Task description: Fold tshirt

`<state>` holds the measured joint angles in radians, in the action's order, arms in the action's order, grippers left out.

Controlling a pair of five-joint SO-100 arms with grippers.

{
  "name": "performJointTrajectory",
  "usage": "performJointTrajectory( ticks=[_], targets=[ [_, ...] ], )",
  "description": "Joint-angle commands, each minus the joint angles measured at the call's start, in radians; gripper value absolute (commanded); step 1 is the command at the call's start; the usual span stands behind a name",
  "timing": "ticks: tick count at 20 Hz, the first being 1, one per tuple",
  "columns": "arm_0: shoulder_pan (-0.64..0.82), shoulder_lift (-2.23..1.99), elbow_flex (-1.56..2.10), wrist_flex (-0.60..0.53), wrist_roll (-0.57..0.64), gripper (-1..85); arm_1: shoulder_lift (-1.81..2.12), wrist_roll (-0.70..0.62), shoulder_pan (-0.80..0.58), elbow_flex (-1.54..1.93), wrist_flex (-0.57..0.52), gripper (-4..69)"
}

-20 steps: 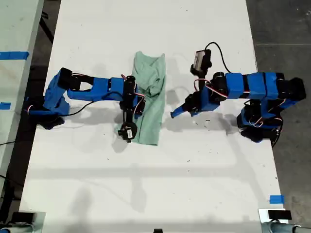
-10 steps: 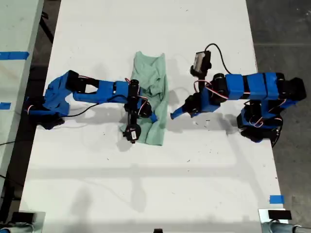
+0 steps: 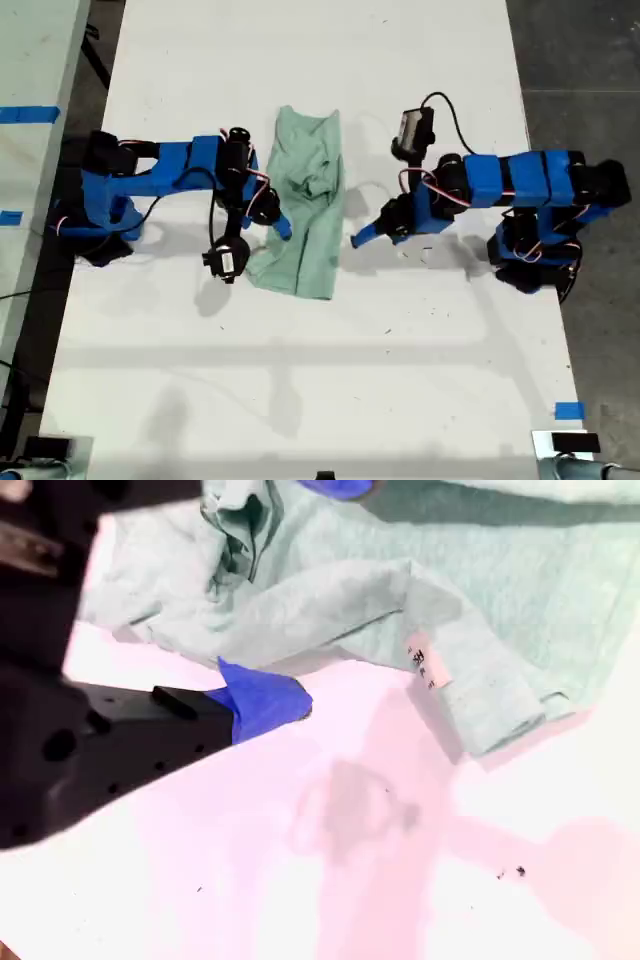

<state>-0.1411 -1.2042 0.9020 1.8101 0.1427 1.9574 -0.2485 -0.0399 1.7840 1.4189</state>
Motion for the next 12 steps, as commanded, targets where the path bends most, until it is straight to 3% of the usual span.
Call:
performJointTrajectory(
  ticks=[1,4,7,12],
  targets=[
    [-0.063,-0.199,0.169,-0.017,-0.034,30.2,0.003,0.015,0.034,-0.069,-0.029,30.1],
    [-0.095,-0.480,0.594,-0.270,-0.106,29.4,-0.117,0.021,0.064,-0.181,-0.028,30.0],
    [-0.112,-0.532,0.687,-0.313,-0.137,29.2,-0.247,0.014,0.077,-0.305,-0.017,30.2],
    [-0.095,-0.402,0.630,-0.390,-0.075,29.1,-0.509,-0.008,0.077,-0.545,-0.005,30.4]
  ],
)
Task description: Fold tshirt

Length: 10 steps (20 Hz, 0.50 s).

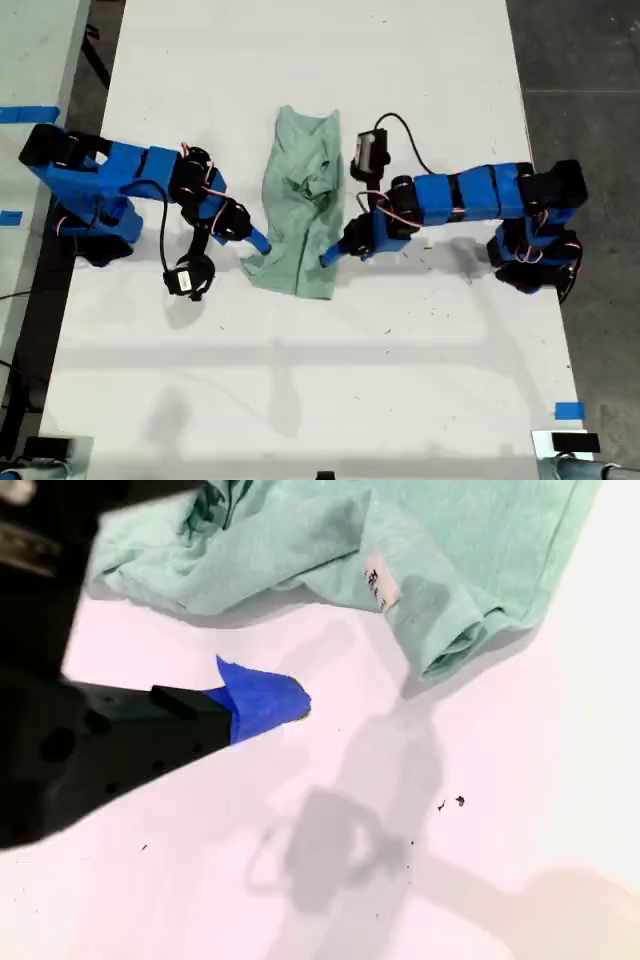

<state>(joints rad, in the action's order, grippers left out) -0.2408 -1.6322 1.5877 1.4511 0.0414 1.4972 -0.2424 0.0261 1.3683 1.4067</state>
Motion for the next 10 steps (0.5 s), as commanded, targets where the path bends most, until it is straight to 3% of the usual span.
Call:
performJointTrajectory(
  ticks=[1,10],
  targets=[
    [0.008,0.071,-0.089,-0.044,0.044,29.2,-0.112,-0.020,0.012,-0.187,0.008,30.4],
    [0.049,0.365,-0.110,-0.175,0.067,28.2,-0.449,-0.021,0.021,-0.379,-0.069,30.4]
  ],
)
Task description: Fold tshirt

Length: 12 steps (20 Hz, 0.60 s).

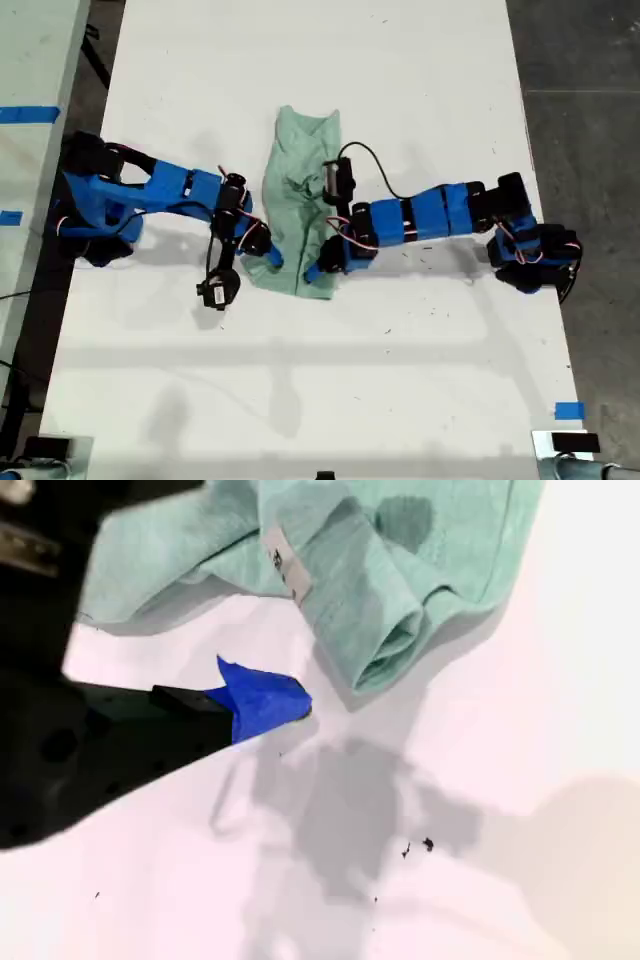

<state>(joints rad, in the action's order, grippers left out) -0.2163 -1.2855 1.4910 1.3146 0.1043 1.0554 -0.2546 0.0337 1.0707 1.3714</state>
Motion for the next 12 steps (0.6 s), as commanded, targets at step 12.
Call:
performJointTrajectory(
  ticks=[12],
  targets=[
    [-0.020,0.215,-0.153,-0.098,-0.051,0.0,-0.179,0.069,0.018,-0.123,-0.075,4.2]
  ],
)
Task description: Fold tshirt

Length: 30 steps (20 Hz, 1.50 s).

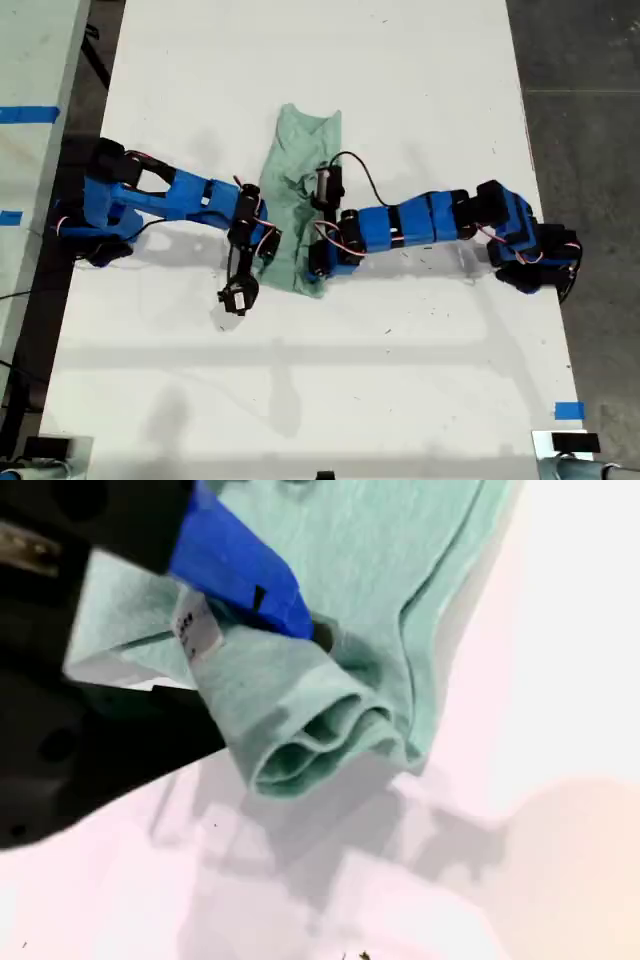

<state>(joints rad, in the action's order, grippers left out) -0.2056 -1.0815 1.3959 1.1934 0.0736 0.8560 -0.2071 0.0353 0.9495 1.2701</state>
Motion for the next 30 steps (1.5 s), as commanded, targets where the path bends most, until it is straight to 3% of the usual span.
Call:
performJointTrajectory(
  ticks=[1,5,8,12,16,19,25,30],
  targets=[
    [-0.044,0.046,-0.133,0.083,-0.037,0.0,0.038,0.018,0.029,-0.002,0.037,-0.1],
    [-0.130,0.176,-0.532,0.333,-0.075,0.0,0.160,0.025,0.107,-0.002,0.109,-1.8],
    [-0.212,0.147,-0.664,0.357,-0.084,0.0,0.287,0.086,0.206,-0.002,0.201,-1.8],
    [-0.256,0.020,-0.655,0.334,-0.087,0.0,0.396,0.095,0.264,-0.017,0.215,-1.8],
    [-0.156,-0.071,-0.652,0.281,0.081,0.0,0.486,-0.018,0.147,0.009,0.183,-1.8],
    [0.017,-0.140,-0.634,0.336,0.221,0.0,0.581,-0.144,-0.025,0.078,0.175,-1.8],
    [0.385,-0.114,-0.580,0.364,0.408,0.0,0.699,-0.316,-0.348,0.304,-0.041,-1.8],
    [0.565,-0.023,-0.586,0.302,0.494,1.0,0.775,-0.362,-0.517,0.554,-0.322,-1.9]
  ],
)
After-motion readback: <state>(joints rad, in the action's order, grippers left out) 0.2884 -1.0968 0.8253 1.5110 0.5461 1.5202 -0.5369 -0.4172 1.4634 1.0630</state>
